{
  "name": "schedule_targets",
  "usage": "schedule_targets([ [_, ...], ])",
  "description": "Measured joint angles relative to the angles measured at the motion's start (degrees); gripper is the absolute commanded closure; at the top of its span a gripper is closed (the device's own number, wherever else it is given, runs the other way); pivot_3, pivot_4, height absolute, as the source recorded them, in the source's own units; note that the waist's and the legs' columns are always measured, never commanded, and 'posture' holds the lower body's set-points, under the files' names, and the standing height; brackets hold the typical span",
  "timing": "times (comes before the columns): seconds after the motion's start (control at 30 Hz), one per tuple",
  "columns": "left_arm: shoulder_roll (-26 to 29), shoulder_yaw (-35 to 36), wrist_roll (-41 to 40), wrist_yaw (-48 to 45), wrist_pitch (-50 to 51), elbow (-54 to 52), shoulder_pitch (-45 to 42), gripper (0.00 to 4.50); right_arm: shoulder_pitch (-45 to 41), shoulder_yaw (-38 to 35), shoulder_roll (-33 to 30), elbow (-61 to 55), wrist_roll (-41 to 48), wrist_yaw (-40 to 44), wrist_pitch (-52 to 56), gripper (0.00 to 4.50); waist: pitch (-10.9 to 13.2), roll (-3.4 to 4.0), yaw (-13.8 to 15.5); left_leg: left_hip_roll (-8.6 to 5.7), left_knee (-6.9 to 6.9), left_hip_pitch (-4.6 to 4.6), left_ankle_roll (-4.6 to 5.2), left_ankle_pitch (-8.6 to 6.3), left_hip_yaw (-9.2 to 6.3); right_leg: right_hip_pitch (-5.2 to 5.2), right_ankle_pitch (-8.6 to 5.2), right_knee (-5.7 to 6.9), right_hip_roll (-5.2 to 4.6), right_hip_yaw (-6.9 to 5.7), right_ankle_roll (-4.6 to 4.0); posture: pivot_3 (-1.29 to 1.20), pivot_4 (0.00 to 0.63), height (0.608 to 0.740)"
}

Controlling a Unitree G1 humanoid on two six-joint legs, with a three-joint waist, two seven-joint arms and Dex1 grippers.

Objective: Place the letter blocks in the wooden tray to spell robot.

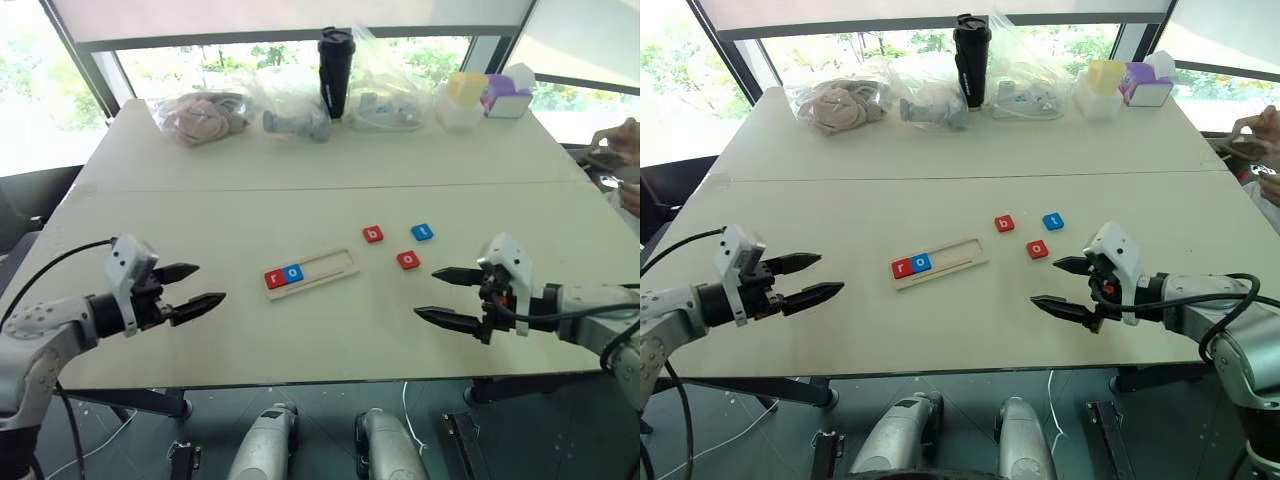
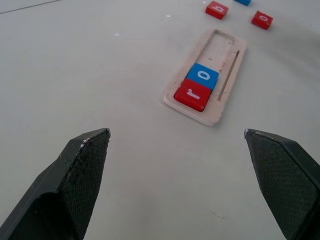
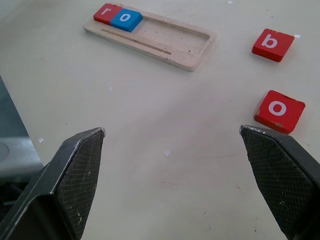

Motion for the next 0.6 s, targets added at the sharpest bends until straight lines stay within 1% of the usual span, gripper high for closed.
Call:
schedule_targets([
  [0.23,0.03,-1.37,-0.68,-0.72,1.87,0.07,-1.25,0.0,-0.18,0.0,-0.05,0.02,-0.81,-1.05,-0.02,0.02,0.0,0.0,0.01,0.0,0.0,0.0,0.0,0.0,0.0,0.0,0.0,0.01,0.0,0.0,0.0,0.0,0.15,0.74],
  [0.37,1.24,-1.3,-0.47,-0.56,1.98,0.04,-1.41,0.0,-0.02,0.01,0.01,0.01,-0.79,-1.57,0.08,0.02,0.0,0.0,0.0,0.0,0.0,0.0,0.0,0.0,0.0,0.0,0.0,0.0,0.0,0.0,0.0,0.0,0.15,0.74],
  [0.6,0.91,-1.05,-0.51,1.21,2.03,-0.58,0.37,0.0,-1.8,1.08,0.14,0.02,-0.78,-2.72,0.49,0.02,0.0,0.0,-0.03,0.0,0.0,0.01,0.0,0.0,0.0,0.0,0.0,0.01,0.0,0.0,0.0,0.0,0.15,0.74],
])
